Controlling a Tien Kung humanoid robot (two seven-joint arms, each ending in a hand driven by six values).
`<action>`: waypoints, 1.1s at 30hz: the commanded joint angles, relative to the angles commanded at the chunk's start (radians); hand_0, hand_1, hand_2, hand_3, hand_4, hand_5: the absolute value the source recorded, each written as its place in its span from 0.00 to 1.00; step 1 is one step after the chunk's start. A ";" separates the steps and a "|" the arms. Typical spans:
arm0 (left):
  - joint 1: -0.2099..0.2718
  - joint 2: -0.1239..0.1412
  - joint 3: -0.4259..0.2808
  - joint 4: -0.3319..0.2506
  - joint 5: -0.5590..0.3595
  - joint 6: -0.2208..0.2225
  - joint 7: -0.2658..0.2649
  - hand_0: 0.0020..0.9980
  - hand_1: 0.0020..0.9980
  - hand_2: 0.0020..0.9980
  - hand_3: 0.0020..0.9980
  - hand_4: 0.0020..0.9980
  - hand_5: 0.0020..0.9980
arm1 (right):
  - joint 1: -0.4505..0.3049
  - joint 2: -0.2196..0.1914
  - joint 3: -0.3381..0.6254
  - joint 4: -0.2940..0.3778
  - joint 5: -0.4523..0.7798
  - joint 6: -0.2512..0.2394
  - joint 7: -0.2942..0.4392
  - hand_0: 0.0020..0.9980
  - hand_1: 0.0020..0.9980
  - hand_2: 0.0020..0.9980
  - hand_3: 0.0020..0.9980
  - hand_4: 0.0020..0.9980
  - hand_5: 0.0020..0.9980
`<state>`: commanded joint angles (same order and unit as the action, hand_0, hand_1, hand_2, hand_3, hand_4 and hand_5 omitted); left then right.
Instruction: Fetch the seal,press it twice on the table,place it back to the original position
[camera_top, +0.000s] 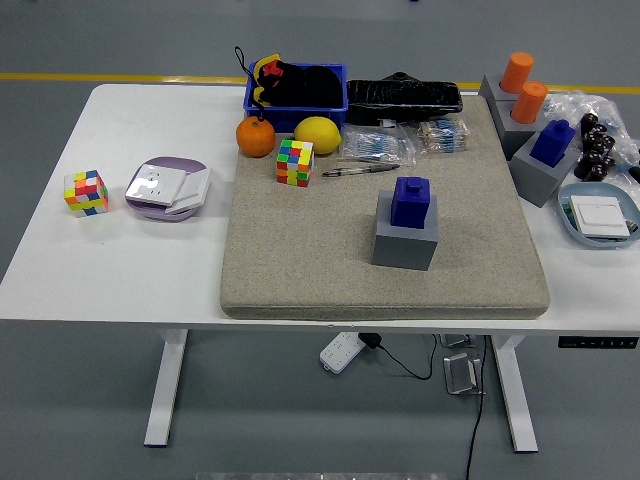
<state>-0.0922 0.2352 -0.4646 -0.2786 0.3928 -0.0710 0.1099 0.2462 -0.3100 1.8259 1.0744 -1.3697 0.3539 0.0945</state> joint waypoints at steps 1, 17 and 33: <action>0.001 -0.001 -0.001 0.000 0.000 0.000 0.000 0.81 0.82 0.79 0.84 0.79 0.40 | -0.001 0.000 0.000 0.000 0.000 0.000 0.000 0.90 0.80 0.77 0.74 0.91 0.30; 0.002 -0.007 -0.014 0.002 0.002 -0.001 0.000 0.81 0.82 0.79 0.84 0.79 0.40 | -0.005 0.002 0.008 0.007 0.004 -0.001 -0.004 0.89 0.79 0.74 0.73 0.90 0.29; 0.001 -0.009 -0.019 0.003 0.002 0.000 0.000 0.81 0.82 0.79 0.84 0.79 0.40 | -0.006 0.001 0.013 0.010 0.004 0.001 -0.005 0.89 0.78 0.73 0.73 0.90 0.29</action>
<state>-0.0916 0.2259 -0.4840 -0.2760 0.3952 -0.0705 0.1099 0.2407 -0.3091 1.8394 1.0843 -1.3658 0.3552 0.0896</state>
